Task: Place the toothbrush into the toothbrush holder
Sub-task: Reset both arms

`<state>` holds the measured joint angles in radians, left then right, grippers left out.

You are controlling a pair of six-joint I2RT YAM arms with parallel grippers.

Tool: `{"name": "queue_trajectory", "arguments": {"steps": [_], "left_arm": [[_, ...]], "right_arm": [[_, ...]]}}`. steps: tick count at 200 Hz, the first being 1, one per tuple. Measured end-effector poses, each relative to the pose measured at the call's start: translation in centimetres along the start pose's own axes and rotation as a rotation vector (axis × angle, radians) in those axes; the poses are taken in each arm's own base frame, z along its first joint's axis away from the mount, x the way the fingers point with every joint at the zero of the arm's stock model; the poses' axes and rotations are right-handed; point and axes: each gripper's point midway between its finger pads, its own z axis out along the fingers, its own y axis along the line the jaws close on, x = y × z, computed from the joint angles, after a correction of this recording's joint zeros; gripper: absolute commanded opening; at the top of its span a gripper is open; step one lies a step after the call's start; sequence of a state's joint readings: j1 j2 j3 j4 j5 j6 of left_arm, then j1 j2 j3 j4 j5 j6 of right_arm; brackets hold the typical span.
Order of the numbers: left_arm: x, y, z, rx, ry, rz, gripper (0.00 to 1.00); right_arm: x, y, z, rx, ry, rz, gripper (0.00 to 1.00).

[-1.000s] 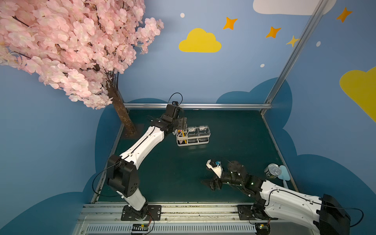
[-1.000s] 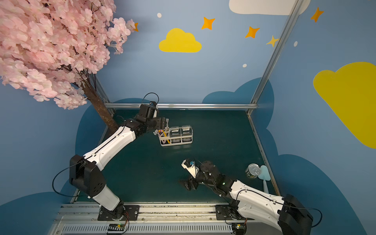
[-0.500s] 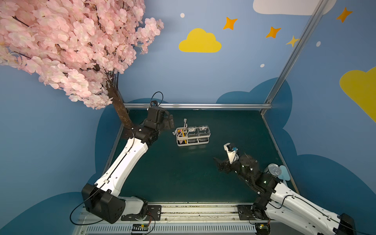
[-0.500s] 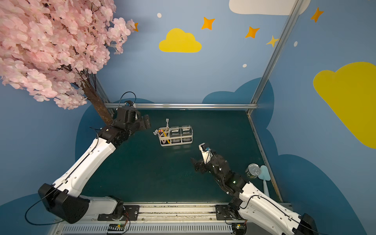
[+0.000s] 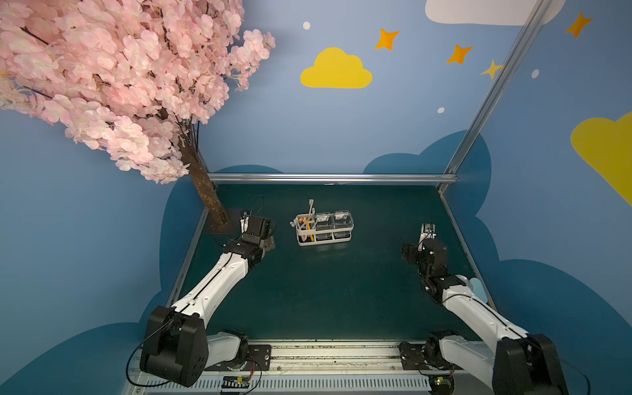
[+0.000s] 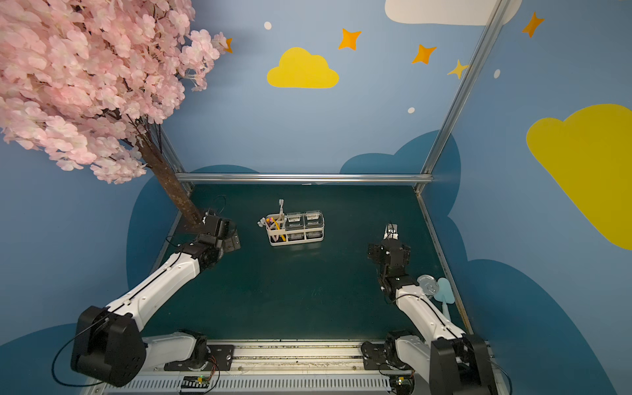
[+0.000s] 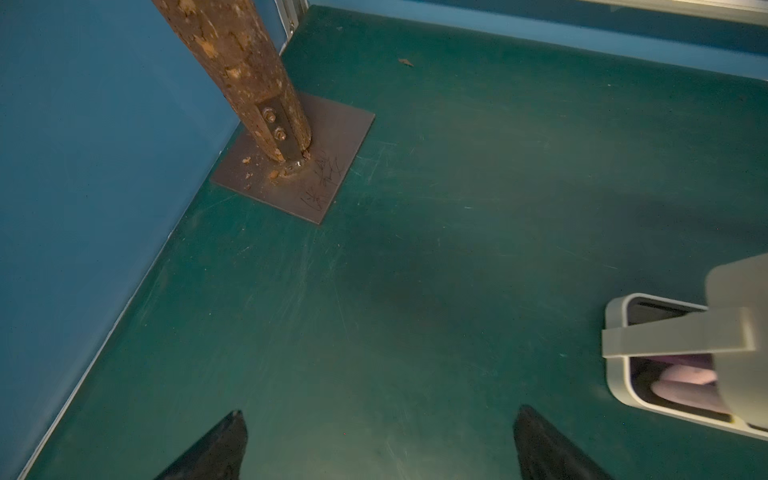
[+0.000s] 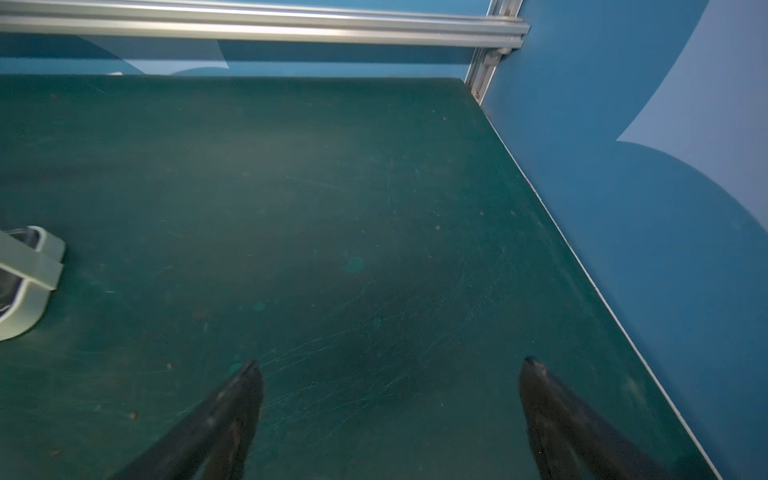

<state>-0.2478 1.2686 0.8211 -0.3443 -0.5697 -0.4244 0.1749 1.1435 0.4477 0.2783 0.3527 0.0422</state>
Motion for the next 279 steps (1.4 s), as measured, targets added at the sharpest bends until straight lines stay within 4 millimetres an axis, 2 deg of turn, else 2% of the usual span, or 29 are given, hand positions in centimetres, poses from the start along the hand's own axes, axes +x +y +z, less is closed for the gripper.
{"name": "queue_trajectory", "arguments": {"steps": [24, 46, 72, 113, 140, 155, 166, 184, 197, 214, 238, 279], "left_arm": [[1.1, 1.1, 1.3, -0.015, -0.031, -0.001, 1.00], [0.6, 1.9, 2.3, -0.034, -0.078, -0.007, 1.00], [0.5, 3.2, 4.0, -0.038, -0.143, -0.030, 1.00], [1.1, 3.9, 5.6, 0.019, -0.235, -0.004, 1.00], [0.9, 4.0, 7.4, 0.057, -0.259, -0.025, 1.00], [1.5, 3.7, 8.4, 0.084, -0.239, -0.010, 1.00], [1.6, 2.6, 9.0, 0.103, -0.226, 0.030, 1.00], [1.1, 0.4, 8.8, 0.155, -0.239, 0.079, 1.00], [0.5, -0.2, 8.4, 0.181, -0.265, 0.087, 1.00], [0.6, 0.2, 8.2, 0.201, -0.325, 0.067, 1.00], [2.7, 0.4, 8.8, 0.197, -0.284, 0.090, 1.00], [1.5, 0.0, 8.2, 0.207, -0.340, 0.083, 1.00]], "right_arm": [[2.0, -0.4, 2.2, -0.006, 0.021, 0.004, 0.95], [3.6, -0.4, 3.6, -0.035, 0.033, 0.008, 0.96], [4.9, 0.7, 5.3, -0.097, 0.063, -0.008, 0.95], [2.9, 1.2, 5.6, -0.143, 0.024, 0.005, 0.95], [2.8, 1.4, 5.6, -0.154, 0.023, 0.005, 0.96], [2.8, 1.5, 5.6, -0.158, 0.023, 0.005, 0.95], [2.8, 1.5, 5.6, -0.160, 0.023, 0.005, 0.96], [2.9, 1.5, 5.6, -0.161, 0.023, 0.005, 0.95], [2.9, 1.5, 5.6, -0.161, 0.024, 0.005, 0.95], [2.9, 1.5, 5.6, -0.161, 0.024, 0.005, 0.96], [2.9, 1.5, 5.6, -0.161, 0.024, 0.005, 0.96], [2.9, 1.5, 5.6, -0.161, 0.024, 0.005, 0.95]]}}
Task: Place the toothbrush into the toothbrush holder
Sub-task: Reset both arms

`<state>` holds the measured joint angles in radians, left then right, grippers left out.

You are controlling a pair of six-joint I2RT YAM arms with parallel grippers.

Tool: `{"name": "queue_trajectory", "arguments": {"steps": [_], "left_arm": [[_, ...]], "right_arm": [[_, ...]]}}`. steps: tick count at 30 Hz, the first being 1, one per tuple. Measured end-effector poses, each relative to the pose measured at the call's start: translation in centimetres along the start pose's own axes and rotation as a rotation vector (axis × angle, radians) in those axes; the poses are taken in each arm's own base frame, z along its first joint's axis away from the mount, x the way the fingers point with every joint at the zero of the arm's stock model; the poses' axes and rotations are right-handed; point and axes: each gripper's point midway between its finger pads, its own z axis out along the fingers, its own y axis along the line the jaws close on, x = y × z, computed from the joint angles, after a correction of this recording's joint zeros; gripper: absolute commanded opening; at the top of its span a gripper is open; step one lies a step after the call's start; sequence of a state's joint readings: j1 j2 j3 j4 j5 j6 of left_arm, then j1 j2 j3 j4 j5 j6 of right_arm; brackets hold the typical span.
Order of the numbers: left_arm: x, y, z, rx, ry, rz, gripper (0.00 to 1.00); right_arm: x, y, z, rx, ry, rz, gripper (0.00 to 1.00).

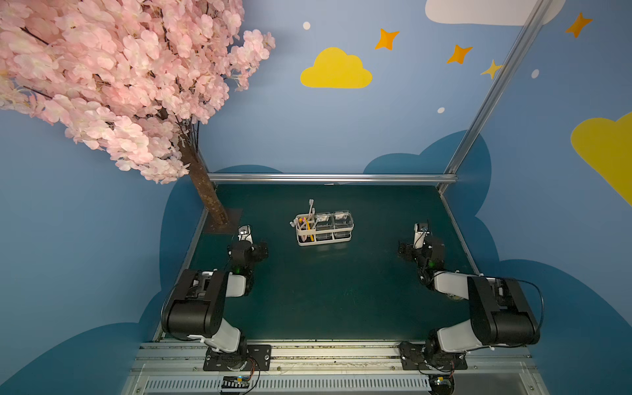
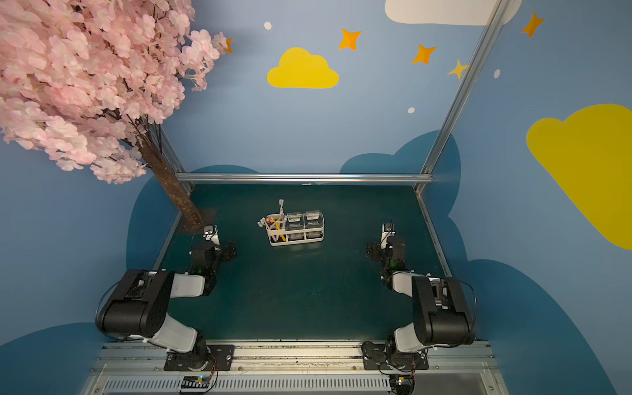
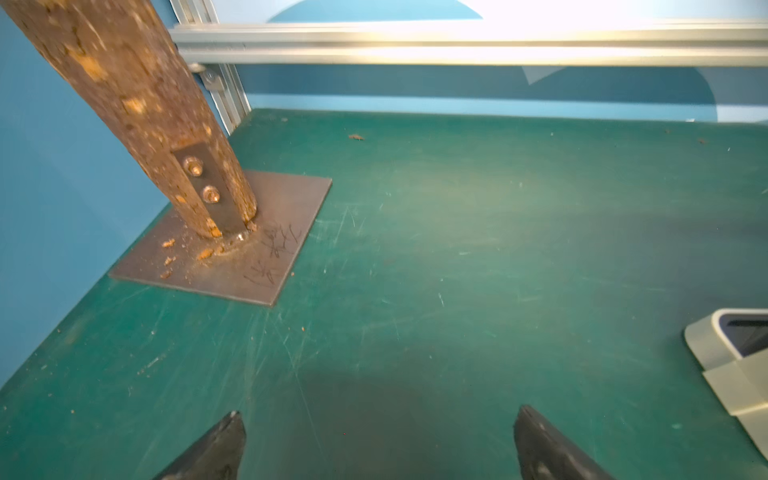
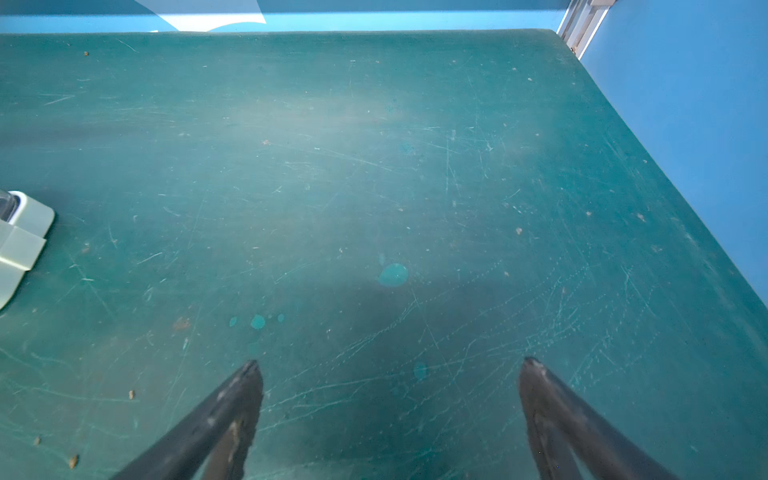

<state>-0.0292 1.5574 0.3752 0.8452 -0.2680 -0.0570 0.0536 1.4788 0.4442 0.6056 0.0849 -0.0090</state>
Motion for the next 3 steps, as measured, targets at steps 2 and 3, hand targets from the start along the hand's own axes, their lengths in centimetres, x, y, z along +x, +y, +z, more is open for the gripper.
{"name": "queue_trajectory", "arguments": {"steps": [2, 3], "left_arm": [[-0.10, -0.01, 0.00, 0.000, -0.004, 0.000, 1.00], [-0.15, -0.01, 0.00, 0.000, -0.006, 0.000, 1.00]], "right_arm": [[0.01, 0.00, 0.00, 0.000, 0.000, 0.000, 0.95], [0.01, 0.00, 0.00, 0.000, 0.000, 0.000, 0.95]]}}
